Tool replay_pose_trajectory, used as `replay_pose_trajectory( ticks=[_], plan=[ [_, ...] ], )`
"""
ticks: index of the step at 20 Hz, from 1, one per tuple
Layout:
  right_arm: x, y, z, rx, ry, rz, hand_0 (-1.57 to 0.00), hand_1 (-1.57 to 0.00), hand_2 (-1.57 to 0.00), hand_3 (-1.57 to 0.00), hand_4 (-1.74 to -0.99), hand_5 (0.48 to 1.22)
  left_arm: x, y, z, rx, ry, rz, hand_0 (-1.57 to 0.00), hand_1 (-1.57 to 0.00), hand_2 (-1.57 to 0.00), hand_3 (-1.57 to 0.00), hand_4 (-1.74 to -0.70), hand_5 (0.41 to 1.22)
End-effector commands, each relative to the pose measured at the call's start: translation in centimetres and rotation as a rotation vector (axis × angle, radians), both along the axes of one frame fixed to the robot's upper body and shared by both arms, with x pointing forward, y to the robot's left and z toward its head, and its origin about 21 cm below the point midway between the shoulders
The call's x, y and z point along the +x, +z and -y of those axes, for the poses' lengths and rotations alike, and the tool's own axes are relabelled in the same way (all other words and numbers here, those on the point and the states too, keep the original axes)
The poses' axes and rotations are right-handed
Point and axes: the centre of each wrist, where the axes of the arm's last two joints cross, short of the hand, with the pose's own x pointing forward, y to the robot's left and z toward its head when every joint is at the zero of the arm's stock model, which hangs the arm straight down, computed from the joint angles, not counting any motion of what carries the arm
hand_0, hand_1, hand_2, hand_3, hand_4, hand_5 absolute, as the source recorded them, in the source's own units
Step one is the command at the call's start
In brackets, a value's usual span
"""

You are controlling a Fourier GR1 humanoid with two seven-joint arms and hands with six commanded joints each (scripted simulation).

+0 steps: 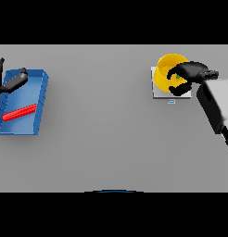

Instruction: Pick up the red beaker and tilt it to pour out 1 green nut into yellow bowl. Pick up the yellow bowl and place it on the metallic measuring scale.

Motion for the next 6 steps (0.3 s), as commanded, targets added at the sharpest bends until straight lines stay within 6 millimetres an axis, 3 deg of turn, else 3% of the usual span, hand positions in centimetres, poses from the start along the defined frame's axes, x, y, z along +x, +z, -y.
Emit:
replay_pose_trajectory(
  ticks=[1, 6],
  plan=[
    [0.02, -0.05, 0.34, -0.006, 0.011, -0.002, -0.16, -0.14, -0.29, -0.47, -1.356, 0.755, 0.22, 0.17, 0.12, -0.003, -0.002, 0.0, 0.0, 0.0, 0.0, 0.0, -0.81, 0.736],
    [0.13, -0.61, 0.07, -0.033, 0.017, -0.022, -0.05, -0.05, -0.12, -0.35, -1.308, 0.733, 0.08, 0.28, 0.07, -0.007, -0.01, 0.009, 0.0, 0.0, 0.0, 0.0, -0.82, 0.734]
  ],
)
